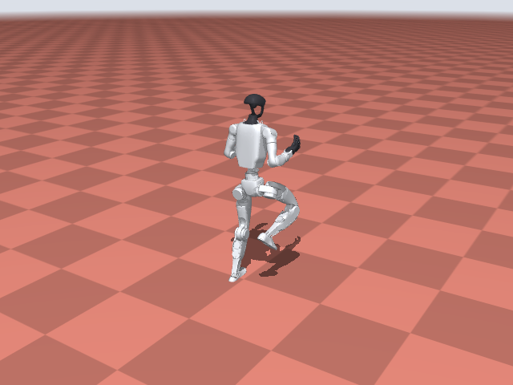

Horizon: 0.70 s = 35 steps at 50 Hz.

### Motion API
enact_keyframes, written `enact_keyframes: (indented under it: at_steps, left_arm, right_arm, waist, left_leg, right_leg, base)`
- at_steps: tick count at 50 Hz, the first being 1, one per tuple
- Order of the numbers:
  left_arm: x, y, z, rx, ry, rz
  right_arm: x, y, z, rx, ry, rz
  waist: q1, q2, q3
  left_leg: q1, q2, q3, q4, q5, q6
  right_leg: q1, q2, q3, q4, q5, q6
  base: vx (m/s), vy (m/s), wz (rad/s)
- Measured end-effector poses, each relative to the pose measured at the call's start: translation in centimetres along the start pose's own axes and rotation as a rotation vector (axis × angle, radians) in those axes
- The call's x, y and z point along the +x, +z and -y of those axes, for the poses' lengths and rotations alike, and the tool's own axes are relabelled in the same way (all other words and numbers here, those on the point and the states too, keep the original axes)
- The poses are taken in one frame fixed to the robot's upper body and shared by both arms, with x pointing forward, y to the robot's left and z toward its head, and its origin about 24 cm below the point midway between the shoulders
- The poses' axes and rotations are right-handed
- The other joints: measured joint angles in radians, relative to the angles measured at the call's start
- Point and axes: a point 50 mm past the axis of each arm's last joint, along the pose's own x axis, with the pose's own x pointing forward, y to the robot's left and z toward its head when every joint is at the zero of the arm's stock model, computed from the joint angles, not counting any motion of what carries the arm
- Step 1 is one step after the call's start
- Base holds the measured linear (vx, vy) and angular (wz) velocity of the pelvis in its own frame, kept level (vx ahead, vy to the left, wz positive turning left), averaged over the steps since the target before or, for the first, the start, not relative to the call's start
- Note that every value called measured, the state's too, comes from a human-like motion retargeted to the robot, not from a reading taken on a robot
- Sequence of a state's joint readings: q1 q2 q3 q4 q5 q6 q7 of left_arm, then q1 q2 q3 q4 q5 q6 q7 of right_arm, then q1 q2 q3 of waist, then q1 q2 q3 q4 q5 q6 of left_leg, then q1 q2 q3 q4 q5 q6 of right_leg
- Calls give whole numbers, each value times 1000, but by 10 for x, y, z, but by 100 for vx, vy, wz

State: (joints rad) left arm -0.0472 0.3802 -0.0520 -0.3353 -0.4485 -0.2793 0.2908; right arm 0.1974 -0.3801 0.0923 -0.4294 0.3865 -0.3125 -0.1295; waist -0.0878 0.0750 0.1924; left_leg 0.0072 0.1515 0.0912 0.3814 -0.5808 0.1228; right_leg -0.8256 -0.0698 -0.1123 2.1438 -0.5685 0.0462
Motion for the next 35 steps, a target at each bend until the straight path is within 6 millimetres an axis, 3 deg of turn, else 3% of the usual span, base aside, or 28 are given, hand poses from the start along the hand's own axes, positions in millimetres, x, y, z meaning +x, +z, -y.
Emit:
enact_keyframes:
  at_steps: [2,3,5,6,8,10,12,14,15,17,20,22,24,25,28,30,32,33,35]
  left_arm:
    - [54,46,36,2,-97,297]
    - [72,70,52,13,-132,424]
    - [86,105,70,35,-168,594]
    - [86,111,71,27,-173,621]
    - [80,108,76,52,-208,627]
    - [69,95,75,79,-252,576]
    - [57,86,64,124,-285,520]
    - [44,78,51,97,-282,449]
    - [37,73,46,54,-269,407]
    - [23,56,36,-71,-196,294]
    - [-6,27,6,-115,-43,90]
    - [-41,9,-26,-52,79,-82]
    - [-84,2,-57,11,160,-266]
    - [-105,3,-69,35,180,-356]
    - [-135,4,-75,89,119,-561]
    - [-143,4,-73,120,35,-649]
    - [-152,3,-75,115,-1,-710]
    - [-157,2,-78,105,9,-728]
    - [-164,0,-78,84,45,-746]
  right_arm:
    - [-25,-4,17,55,-81,-81]
    - [-37,-3,23,84,-100,-120]
    - [-58,2,29,108,-67,-204]
    - [-64,7,30,93,-24,-242]
    - [-75,12,32,64,45,-319]
    - [-91,10,38,48,62,-422]
    - [-105,1,44,53,51,-515]
    - [-107,-14,46,43,62,-562]
    - [-103,-23,45,33,80,-572]
    - [-83,-38,39,13,106,-540]
    - [-31,-44,23,7,105,-364]
    - [22,-21,3,18,122,-115]
    - [72,25,-22,42,175,183]
    - [90,51,-34,62,203,323]
    - [91,95,-46,212,196,533]
    - [75,101,-47,339,192,556]
    - [64,97,-49,352,240,524]
    - [61,94,-50,318,274,503]
    - [49,86,-50,253,325,449]
  waist:
    - [-29,-4,45]
    - [-24,0,36]
    - [-25,-2,-29]
    - [-45,5,-72]
    - [-76,45,-162]
    - [-133,89,-180]
    - [-198,48,-130]
    - [-209,-64,-103]
    - [-194,-121,-114]
    - [-140,-179,-129]
    - [-30,-185,-106]
    - [35,-146,-31]
    - [68,-131,55]
    - [74,-140,77]
    - [129,-206,-35]
    - [198,-274,-119]
    - [229,-295,-145]
    - [228,-273,-138]
    - [217,-167,-81]
  left_leg:
    - [-169,3,-58,259,-74,55]
    - [-224,12,-61,306,-70,44]
    - [-228,13,-28,220,-1,16]
    - [-195,9,-11,123,80,2]
    - [-160,33,7,-47,288,-60]
    - [-78,58,-29,-190,508,-133]
    - [-6,15,-34,-146,535,-109]
    - [-85,-92,21,191,394,-1]
    - [-199,-147,56,451,299,58]
    - [-481,-176,121,977,157,103]
    - [-873,-95,160,1641,5,89]
    - [-1061,-68,104,1915,-45,3]
    - [-1143,-71,58,2024,-75,-70]
    - [-1167,-72,52,2037,-82,-73]
    - [-1161,-103,79,1875,-38,31]
    - [-1048,-163,109,1632,31,38]
    - [-819,-189,120,1299,151,16]
    - [-677,-172,117,1119,223,9]
    - [-340,-95,96,723,388,-46]
  right_leg:
    - [-130,36,8,115,-12,15]
    - [-188,59,9,123,-3,7]
    - [-228,52,14,56,28,-49]
    - [-193,32,6,-33,55,-81]
    - [-77,69,-14,-299,97,-150]
    - [167,134,-23,-679,220,-125]
    - [507,121,14,-1141,407,-49]
    - [792,27,95,-1606,623,24]
    - [879,-36,140,-1803,718,54]
    - [937,-120,179,-1974,650,57]
    - [945,-142,175,-2021,264,-5]
    - [907,-93,227,-1952,115,-98]
    - [829,-45,283,-1765,39,-163]
    - [791,-38,293,-1690,30,-163]
    - [835,-93,250,-1915,216,-93]
    - [864,-142,245,-2065,440,-22]
    - [900,-157,215,-2128,632,27]
    - [927,-142,165,-2125,671,12]
    - [968,-67,36,-1969,597,-85]
  base:
    - [-29,-4,92]
    - [-12,-5,-9]
    - [7,-4,-58]
    - [16,-5,-51]
    - [15,-10,-17]
    - [16,-13,103]
    - [14,-10,179]
    - [3,-12,92]
    - [-6,-12,6]
    - [-12,-10,-32]
    - [-20,-10,-83]
    - [-29,-8,-136]
    - [-25,-5,-111]
    - [-8,-6,-17]
    - [16,-5,54]
    - [25,2,6]
    - [18,5,-52]
    - [11,6,-76]
    - [5,8,-83]
